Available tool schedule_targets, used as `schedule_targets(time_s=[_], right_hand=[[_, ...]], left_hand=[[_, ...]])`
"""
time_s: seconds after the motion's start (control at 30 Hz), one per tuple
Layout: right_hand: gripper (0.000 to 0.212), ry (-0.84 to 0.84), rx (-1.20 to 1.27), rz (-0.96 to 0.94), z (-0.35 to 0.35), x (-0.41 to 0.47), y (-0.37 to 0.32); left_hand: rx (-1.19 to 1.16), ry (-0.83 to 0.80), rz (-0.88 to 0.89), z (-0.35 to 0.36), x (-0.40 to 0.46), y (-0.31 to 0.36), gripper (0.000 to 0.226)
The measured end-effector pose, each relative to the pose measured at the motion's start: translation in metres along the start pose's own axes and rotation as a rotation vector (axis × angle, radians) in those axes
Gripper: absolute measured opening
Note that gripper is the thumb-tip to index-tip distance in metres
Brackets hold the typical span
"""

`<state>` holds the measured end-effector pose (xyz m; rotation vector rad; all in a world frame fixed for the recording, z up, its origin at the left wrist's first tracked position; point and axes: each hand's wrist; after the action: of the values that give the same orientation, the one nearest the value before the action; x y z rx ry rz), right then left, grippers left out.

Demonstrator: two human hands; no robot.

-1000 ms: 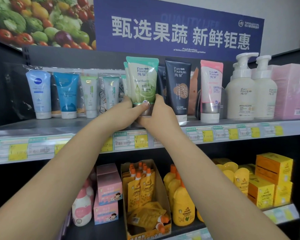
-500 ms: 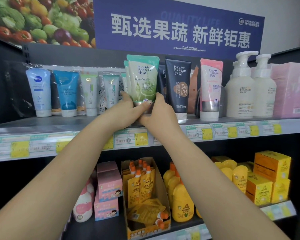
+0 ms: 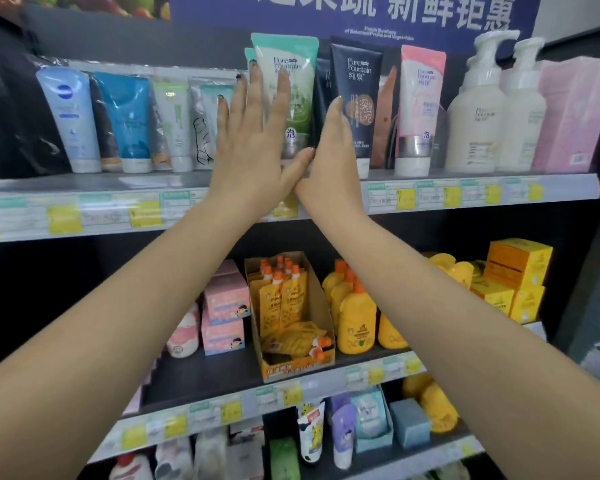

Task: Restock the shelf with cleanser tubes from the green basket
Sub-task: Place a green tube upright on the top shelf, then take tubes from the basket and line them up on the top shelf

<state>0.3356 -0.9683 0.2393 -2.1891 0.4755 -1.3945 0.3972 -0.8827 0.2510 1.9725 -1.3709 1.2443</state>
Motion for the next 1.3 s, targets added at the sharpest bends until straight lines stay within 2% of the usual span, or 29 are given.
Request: schedule_targets(time_s=[0.1, 0.2, 0.33, 0.47, 0.57, 0.67, 0.8, 0.97, 1.07, 1.17, 1.3], right_hand=[[0.086, 0.010, -0.142, -0.148, -0.005, -0.021, 0.007], [0.073, 0.096, -0.201, -0.346, -0.007, -0.055, 0.025], [0.074, 0.081, -0.348, -0.391, -0.006, -0.114, 0.073], [0.090, -0.118, -0.514, -0.282, -0.005, -0.193, 0.127], [0.091, -0.283, -0.596, -0.177, -0.001, -0.260, 0.167], [0.096, -0.423, -0.656, -0.077, 0.004, -0.326, 0.200], [0.097, -0.640, -0.705, 0.049, 0.010, -0.410, 0.240], [0.092, -0.878, -0.765, 0.170, 0.013, -0.492, 0.288], [0.094, -0.947, -0.751, 0.250, 0.012, -0.521, 0.306], [0.091, -1.014, -0.739, 0.316, 0.019, -0.542, 0.323], [0.083, -1.099, -0.699, 0.382, 0.030, -0.560, 0.342]], left_hand=[[-0.005, -0.003, 0.041, 0.000, -0.022, 0.011, 0.074], [-0.031, -0.019, 0.054, 0.007, -0.057, 0.027, 0.074], [-0.081, -0.093, 0.069, 0.036, -0.121, 0.050, 0.079], [-0.116, -0.312, 0.089, 0.071, -0.203, 0.071, 0.078], [-0.153, -0.508, 0.077, 0.095, -0.272, 0.092, 0.076], [-0.224, -0.704, 0.002, 0.112, -0.339, 0.115, 0.076], [-0.256, -1.064, -0.122, 0.129, -0.424, 0.141, 0.078], [-0.231, -1.325, -0.250, 0.154, -0.514, 0.159, 0.071], [-0.229, -1.429, -0.306, 0.165, -0.551, 0.163, 0.067], [-0.234, -1.429, -0.350, 0.182, -0.582, 0.171, 0.060], [-0.208, -1.457, -0.408, 0.206, -0.609, 0.185, 0.039]])
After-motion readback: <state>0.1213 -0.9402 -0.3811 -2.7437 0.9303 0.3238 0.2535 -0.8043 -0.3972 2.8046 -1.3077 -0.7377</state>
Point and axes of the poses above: each hand's wrist, its own x-axis towards the middle knuckle, its own z-axis out of the palm, y = z × x, and after that the axes turned 8 degrees about z, right-handed
